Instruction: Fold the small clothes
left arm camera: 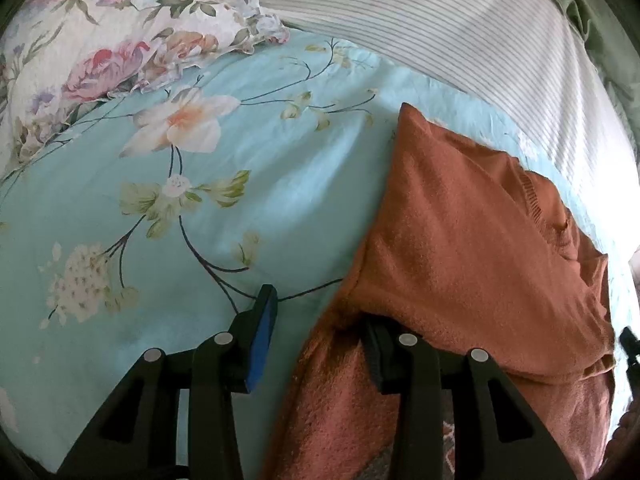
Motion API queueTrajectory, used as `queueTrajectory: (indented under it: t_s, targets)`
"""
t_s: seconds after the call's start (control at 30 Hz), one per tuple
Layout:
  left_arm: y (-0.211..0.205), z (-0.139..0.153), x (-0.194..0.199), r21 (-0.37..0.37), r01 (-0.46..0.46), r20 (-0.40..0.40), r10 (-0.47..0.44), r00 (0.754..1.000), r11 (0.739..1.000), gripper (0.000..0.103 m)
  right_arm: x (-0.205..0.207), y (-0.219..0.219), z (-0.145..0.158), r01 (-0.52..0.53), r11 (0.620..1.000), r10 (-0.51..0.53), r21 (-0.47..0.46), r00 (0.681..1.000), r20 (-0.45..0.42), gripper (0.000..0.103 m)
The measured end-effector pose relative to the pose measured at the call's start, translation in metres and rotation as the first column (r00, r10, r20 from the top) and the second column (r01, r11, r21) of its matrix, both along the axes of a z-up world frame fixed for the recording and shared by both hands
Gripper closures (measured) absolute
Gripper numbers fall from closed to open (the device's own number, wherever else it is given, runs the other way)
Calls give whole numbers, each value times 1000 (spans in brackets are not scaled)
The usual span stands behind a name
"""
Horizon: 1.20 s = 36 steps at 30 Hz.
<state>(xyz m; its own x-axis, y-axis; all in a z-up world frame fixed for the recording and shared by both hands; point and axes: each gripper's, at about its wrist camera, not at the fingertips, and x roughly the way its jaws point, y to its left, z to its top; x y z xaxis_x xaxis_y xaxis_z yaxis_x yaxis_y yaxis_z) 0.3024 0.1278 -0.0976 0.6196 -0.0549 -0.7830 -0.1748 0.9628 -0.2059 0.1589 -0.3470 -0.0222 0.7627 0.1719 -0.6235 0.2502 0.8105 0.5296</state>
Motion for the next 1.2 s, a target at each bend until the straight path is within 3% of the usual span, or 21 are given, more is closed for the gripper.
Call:
queueTrajectory:
  t_s: [0.13, 0.17, 0.23, 0.3, 0.4, 0.5, 0.6, 0.73, 0.8, 0.93, 1.1, 1.2]
  targets:
    - [-3, 0, 1, 15, -4, 0, 4, 1000, 1000, 61, 31, 33, -13, -203, 979, 204, 33, 978, -36, 71]
    - [-2, 0, 1, 10, -5, 0, 5, 1000, 1000, 61, 43, 40, -25, -223, 975, 222, -2, 969, -109, 66]
    - [-1, -1, 1, -3, -3, 0, 3, 1000, 1000, 61, 53, 37, -46, -208, 978, 199, -25, 960, -195, 66]
    - [-1, -1, 2, -9, 4, -3, -4, 1000, 1000, 61, 47, 23, -48, -174, 985, 174, 14, 970, -169, 73]
    - [0, 3, -1, -11, 31, -7, -31, 999, 999, 61, 22, 4, -27, -110, 994, 110, 3, 987, -115, 66]
    - [6, 8, -13, -57, 74, 2, -74, 997, 996, 61, -1, -12, -12, -118, 993, 119, 15, 990, -76, 55]
    - [9, 15, -32, -57, 119, 16, -118, 993, 991, 62, -22, -20, -1, -149, 989, 150, 13, 985, -81, 53]
    - [16, 25, -72, -48, 175, 24, -174, 984, 983, 56, -62, -34, -2, -188, 982, 187, 1, 975, -120, 52]
    - [20, 27, -91, -78, 201, 19, -200, 980, 977, 50, -87, -42, -8, -201, 980, 199, 0, 969, -149, 51]
    - [25, 23, -136, -148, 268, -14, -273, 962, 952, 48, -124, -42, -24, -222, 974, 226, 41, 956, -188, 51]
    - [25, 4, -193, -203, 326, -65, -345, 937, 923, 48, -162, -30, -31, -300, 946, 317, 121, 934, -163, 51]
    - [22, 2, -222, -211, 354, -47, -371, 927, 911, 47, -187, -21, -32, -361, 913, 388, 191, 913, -129, 51]
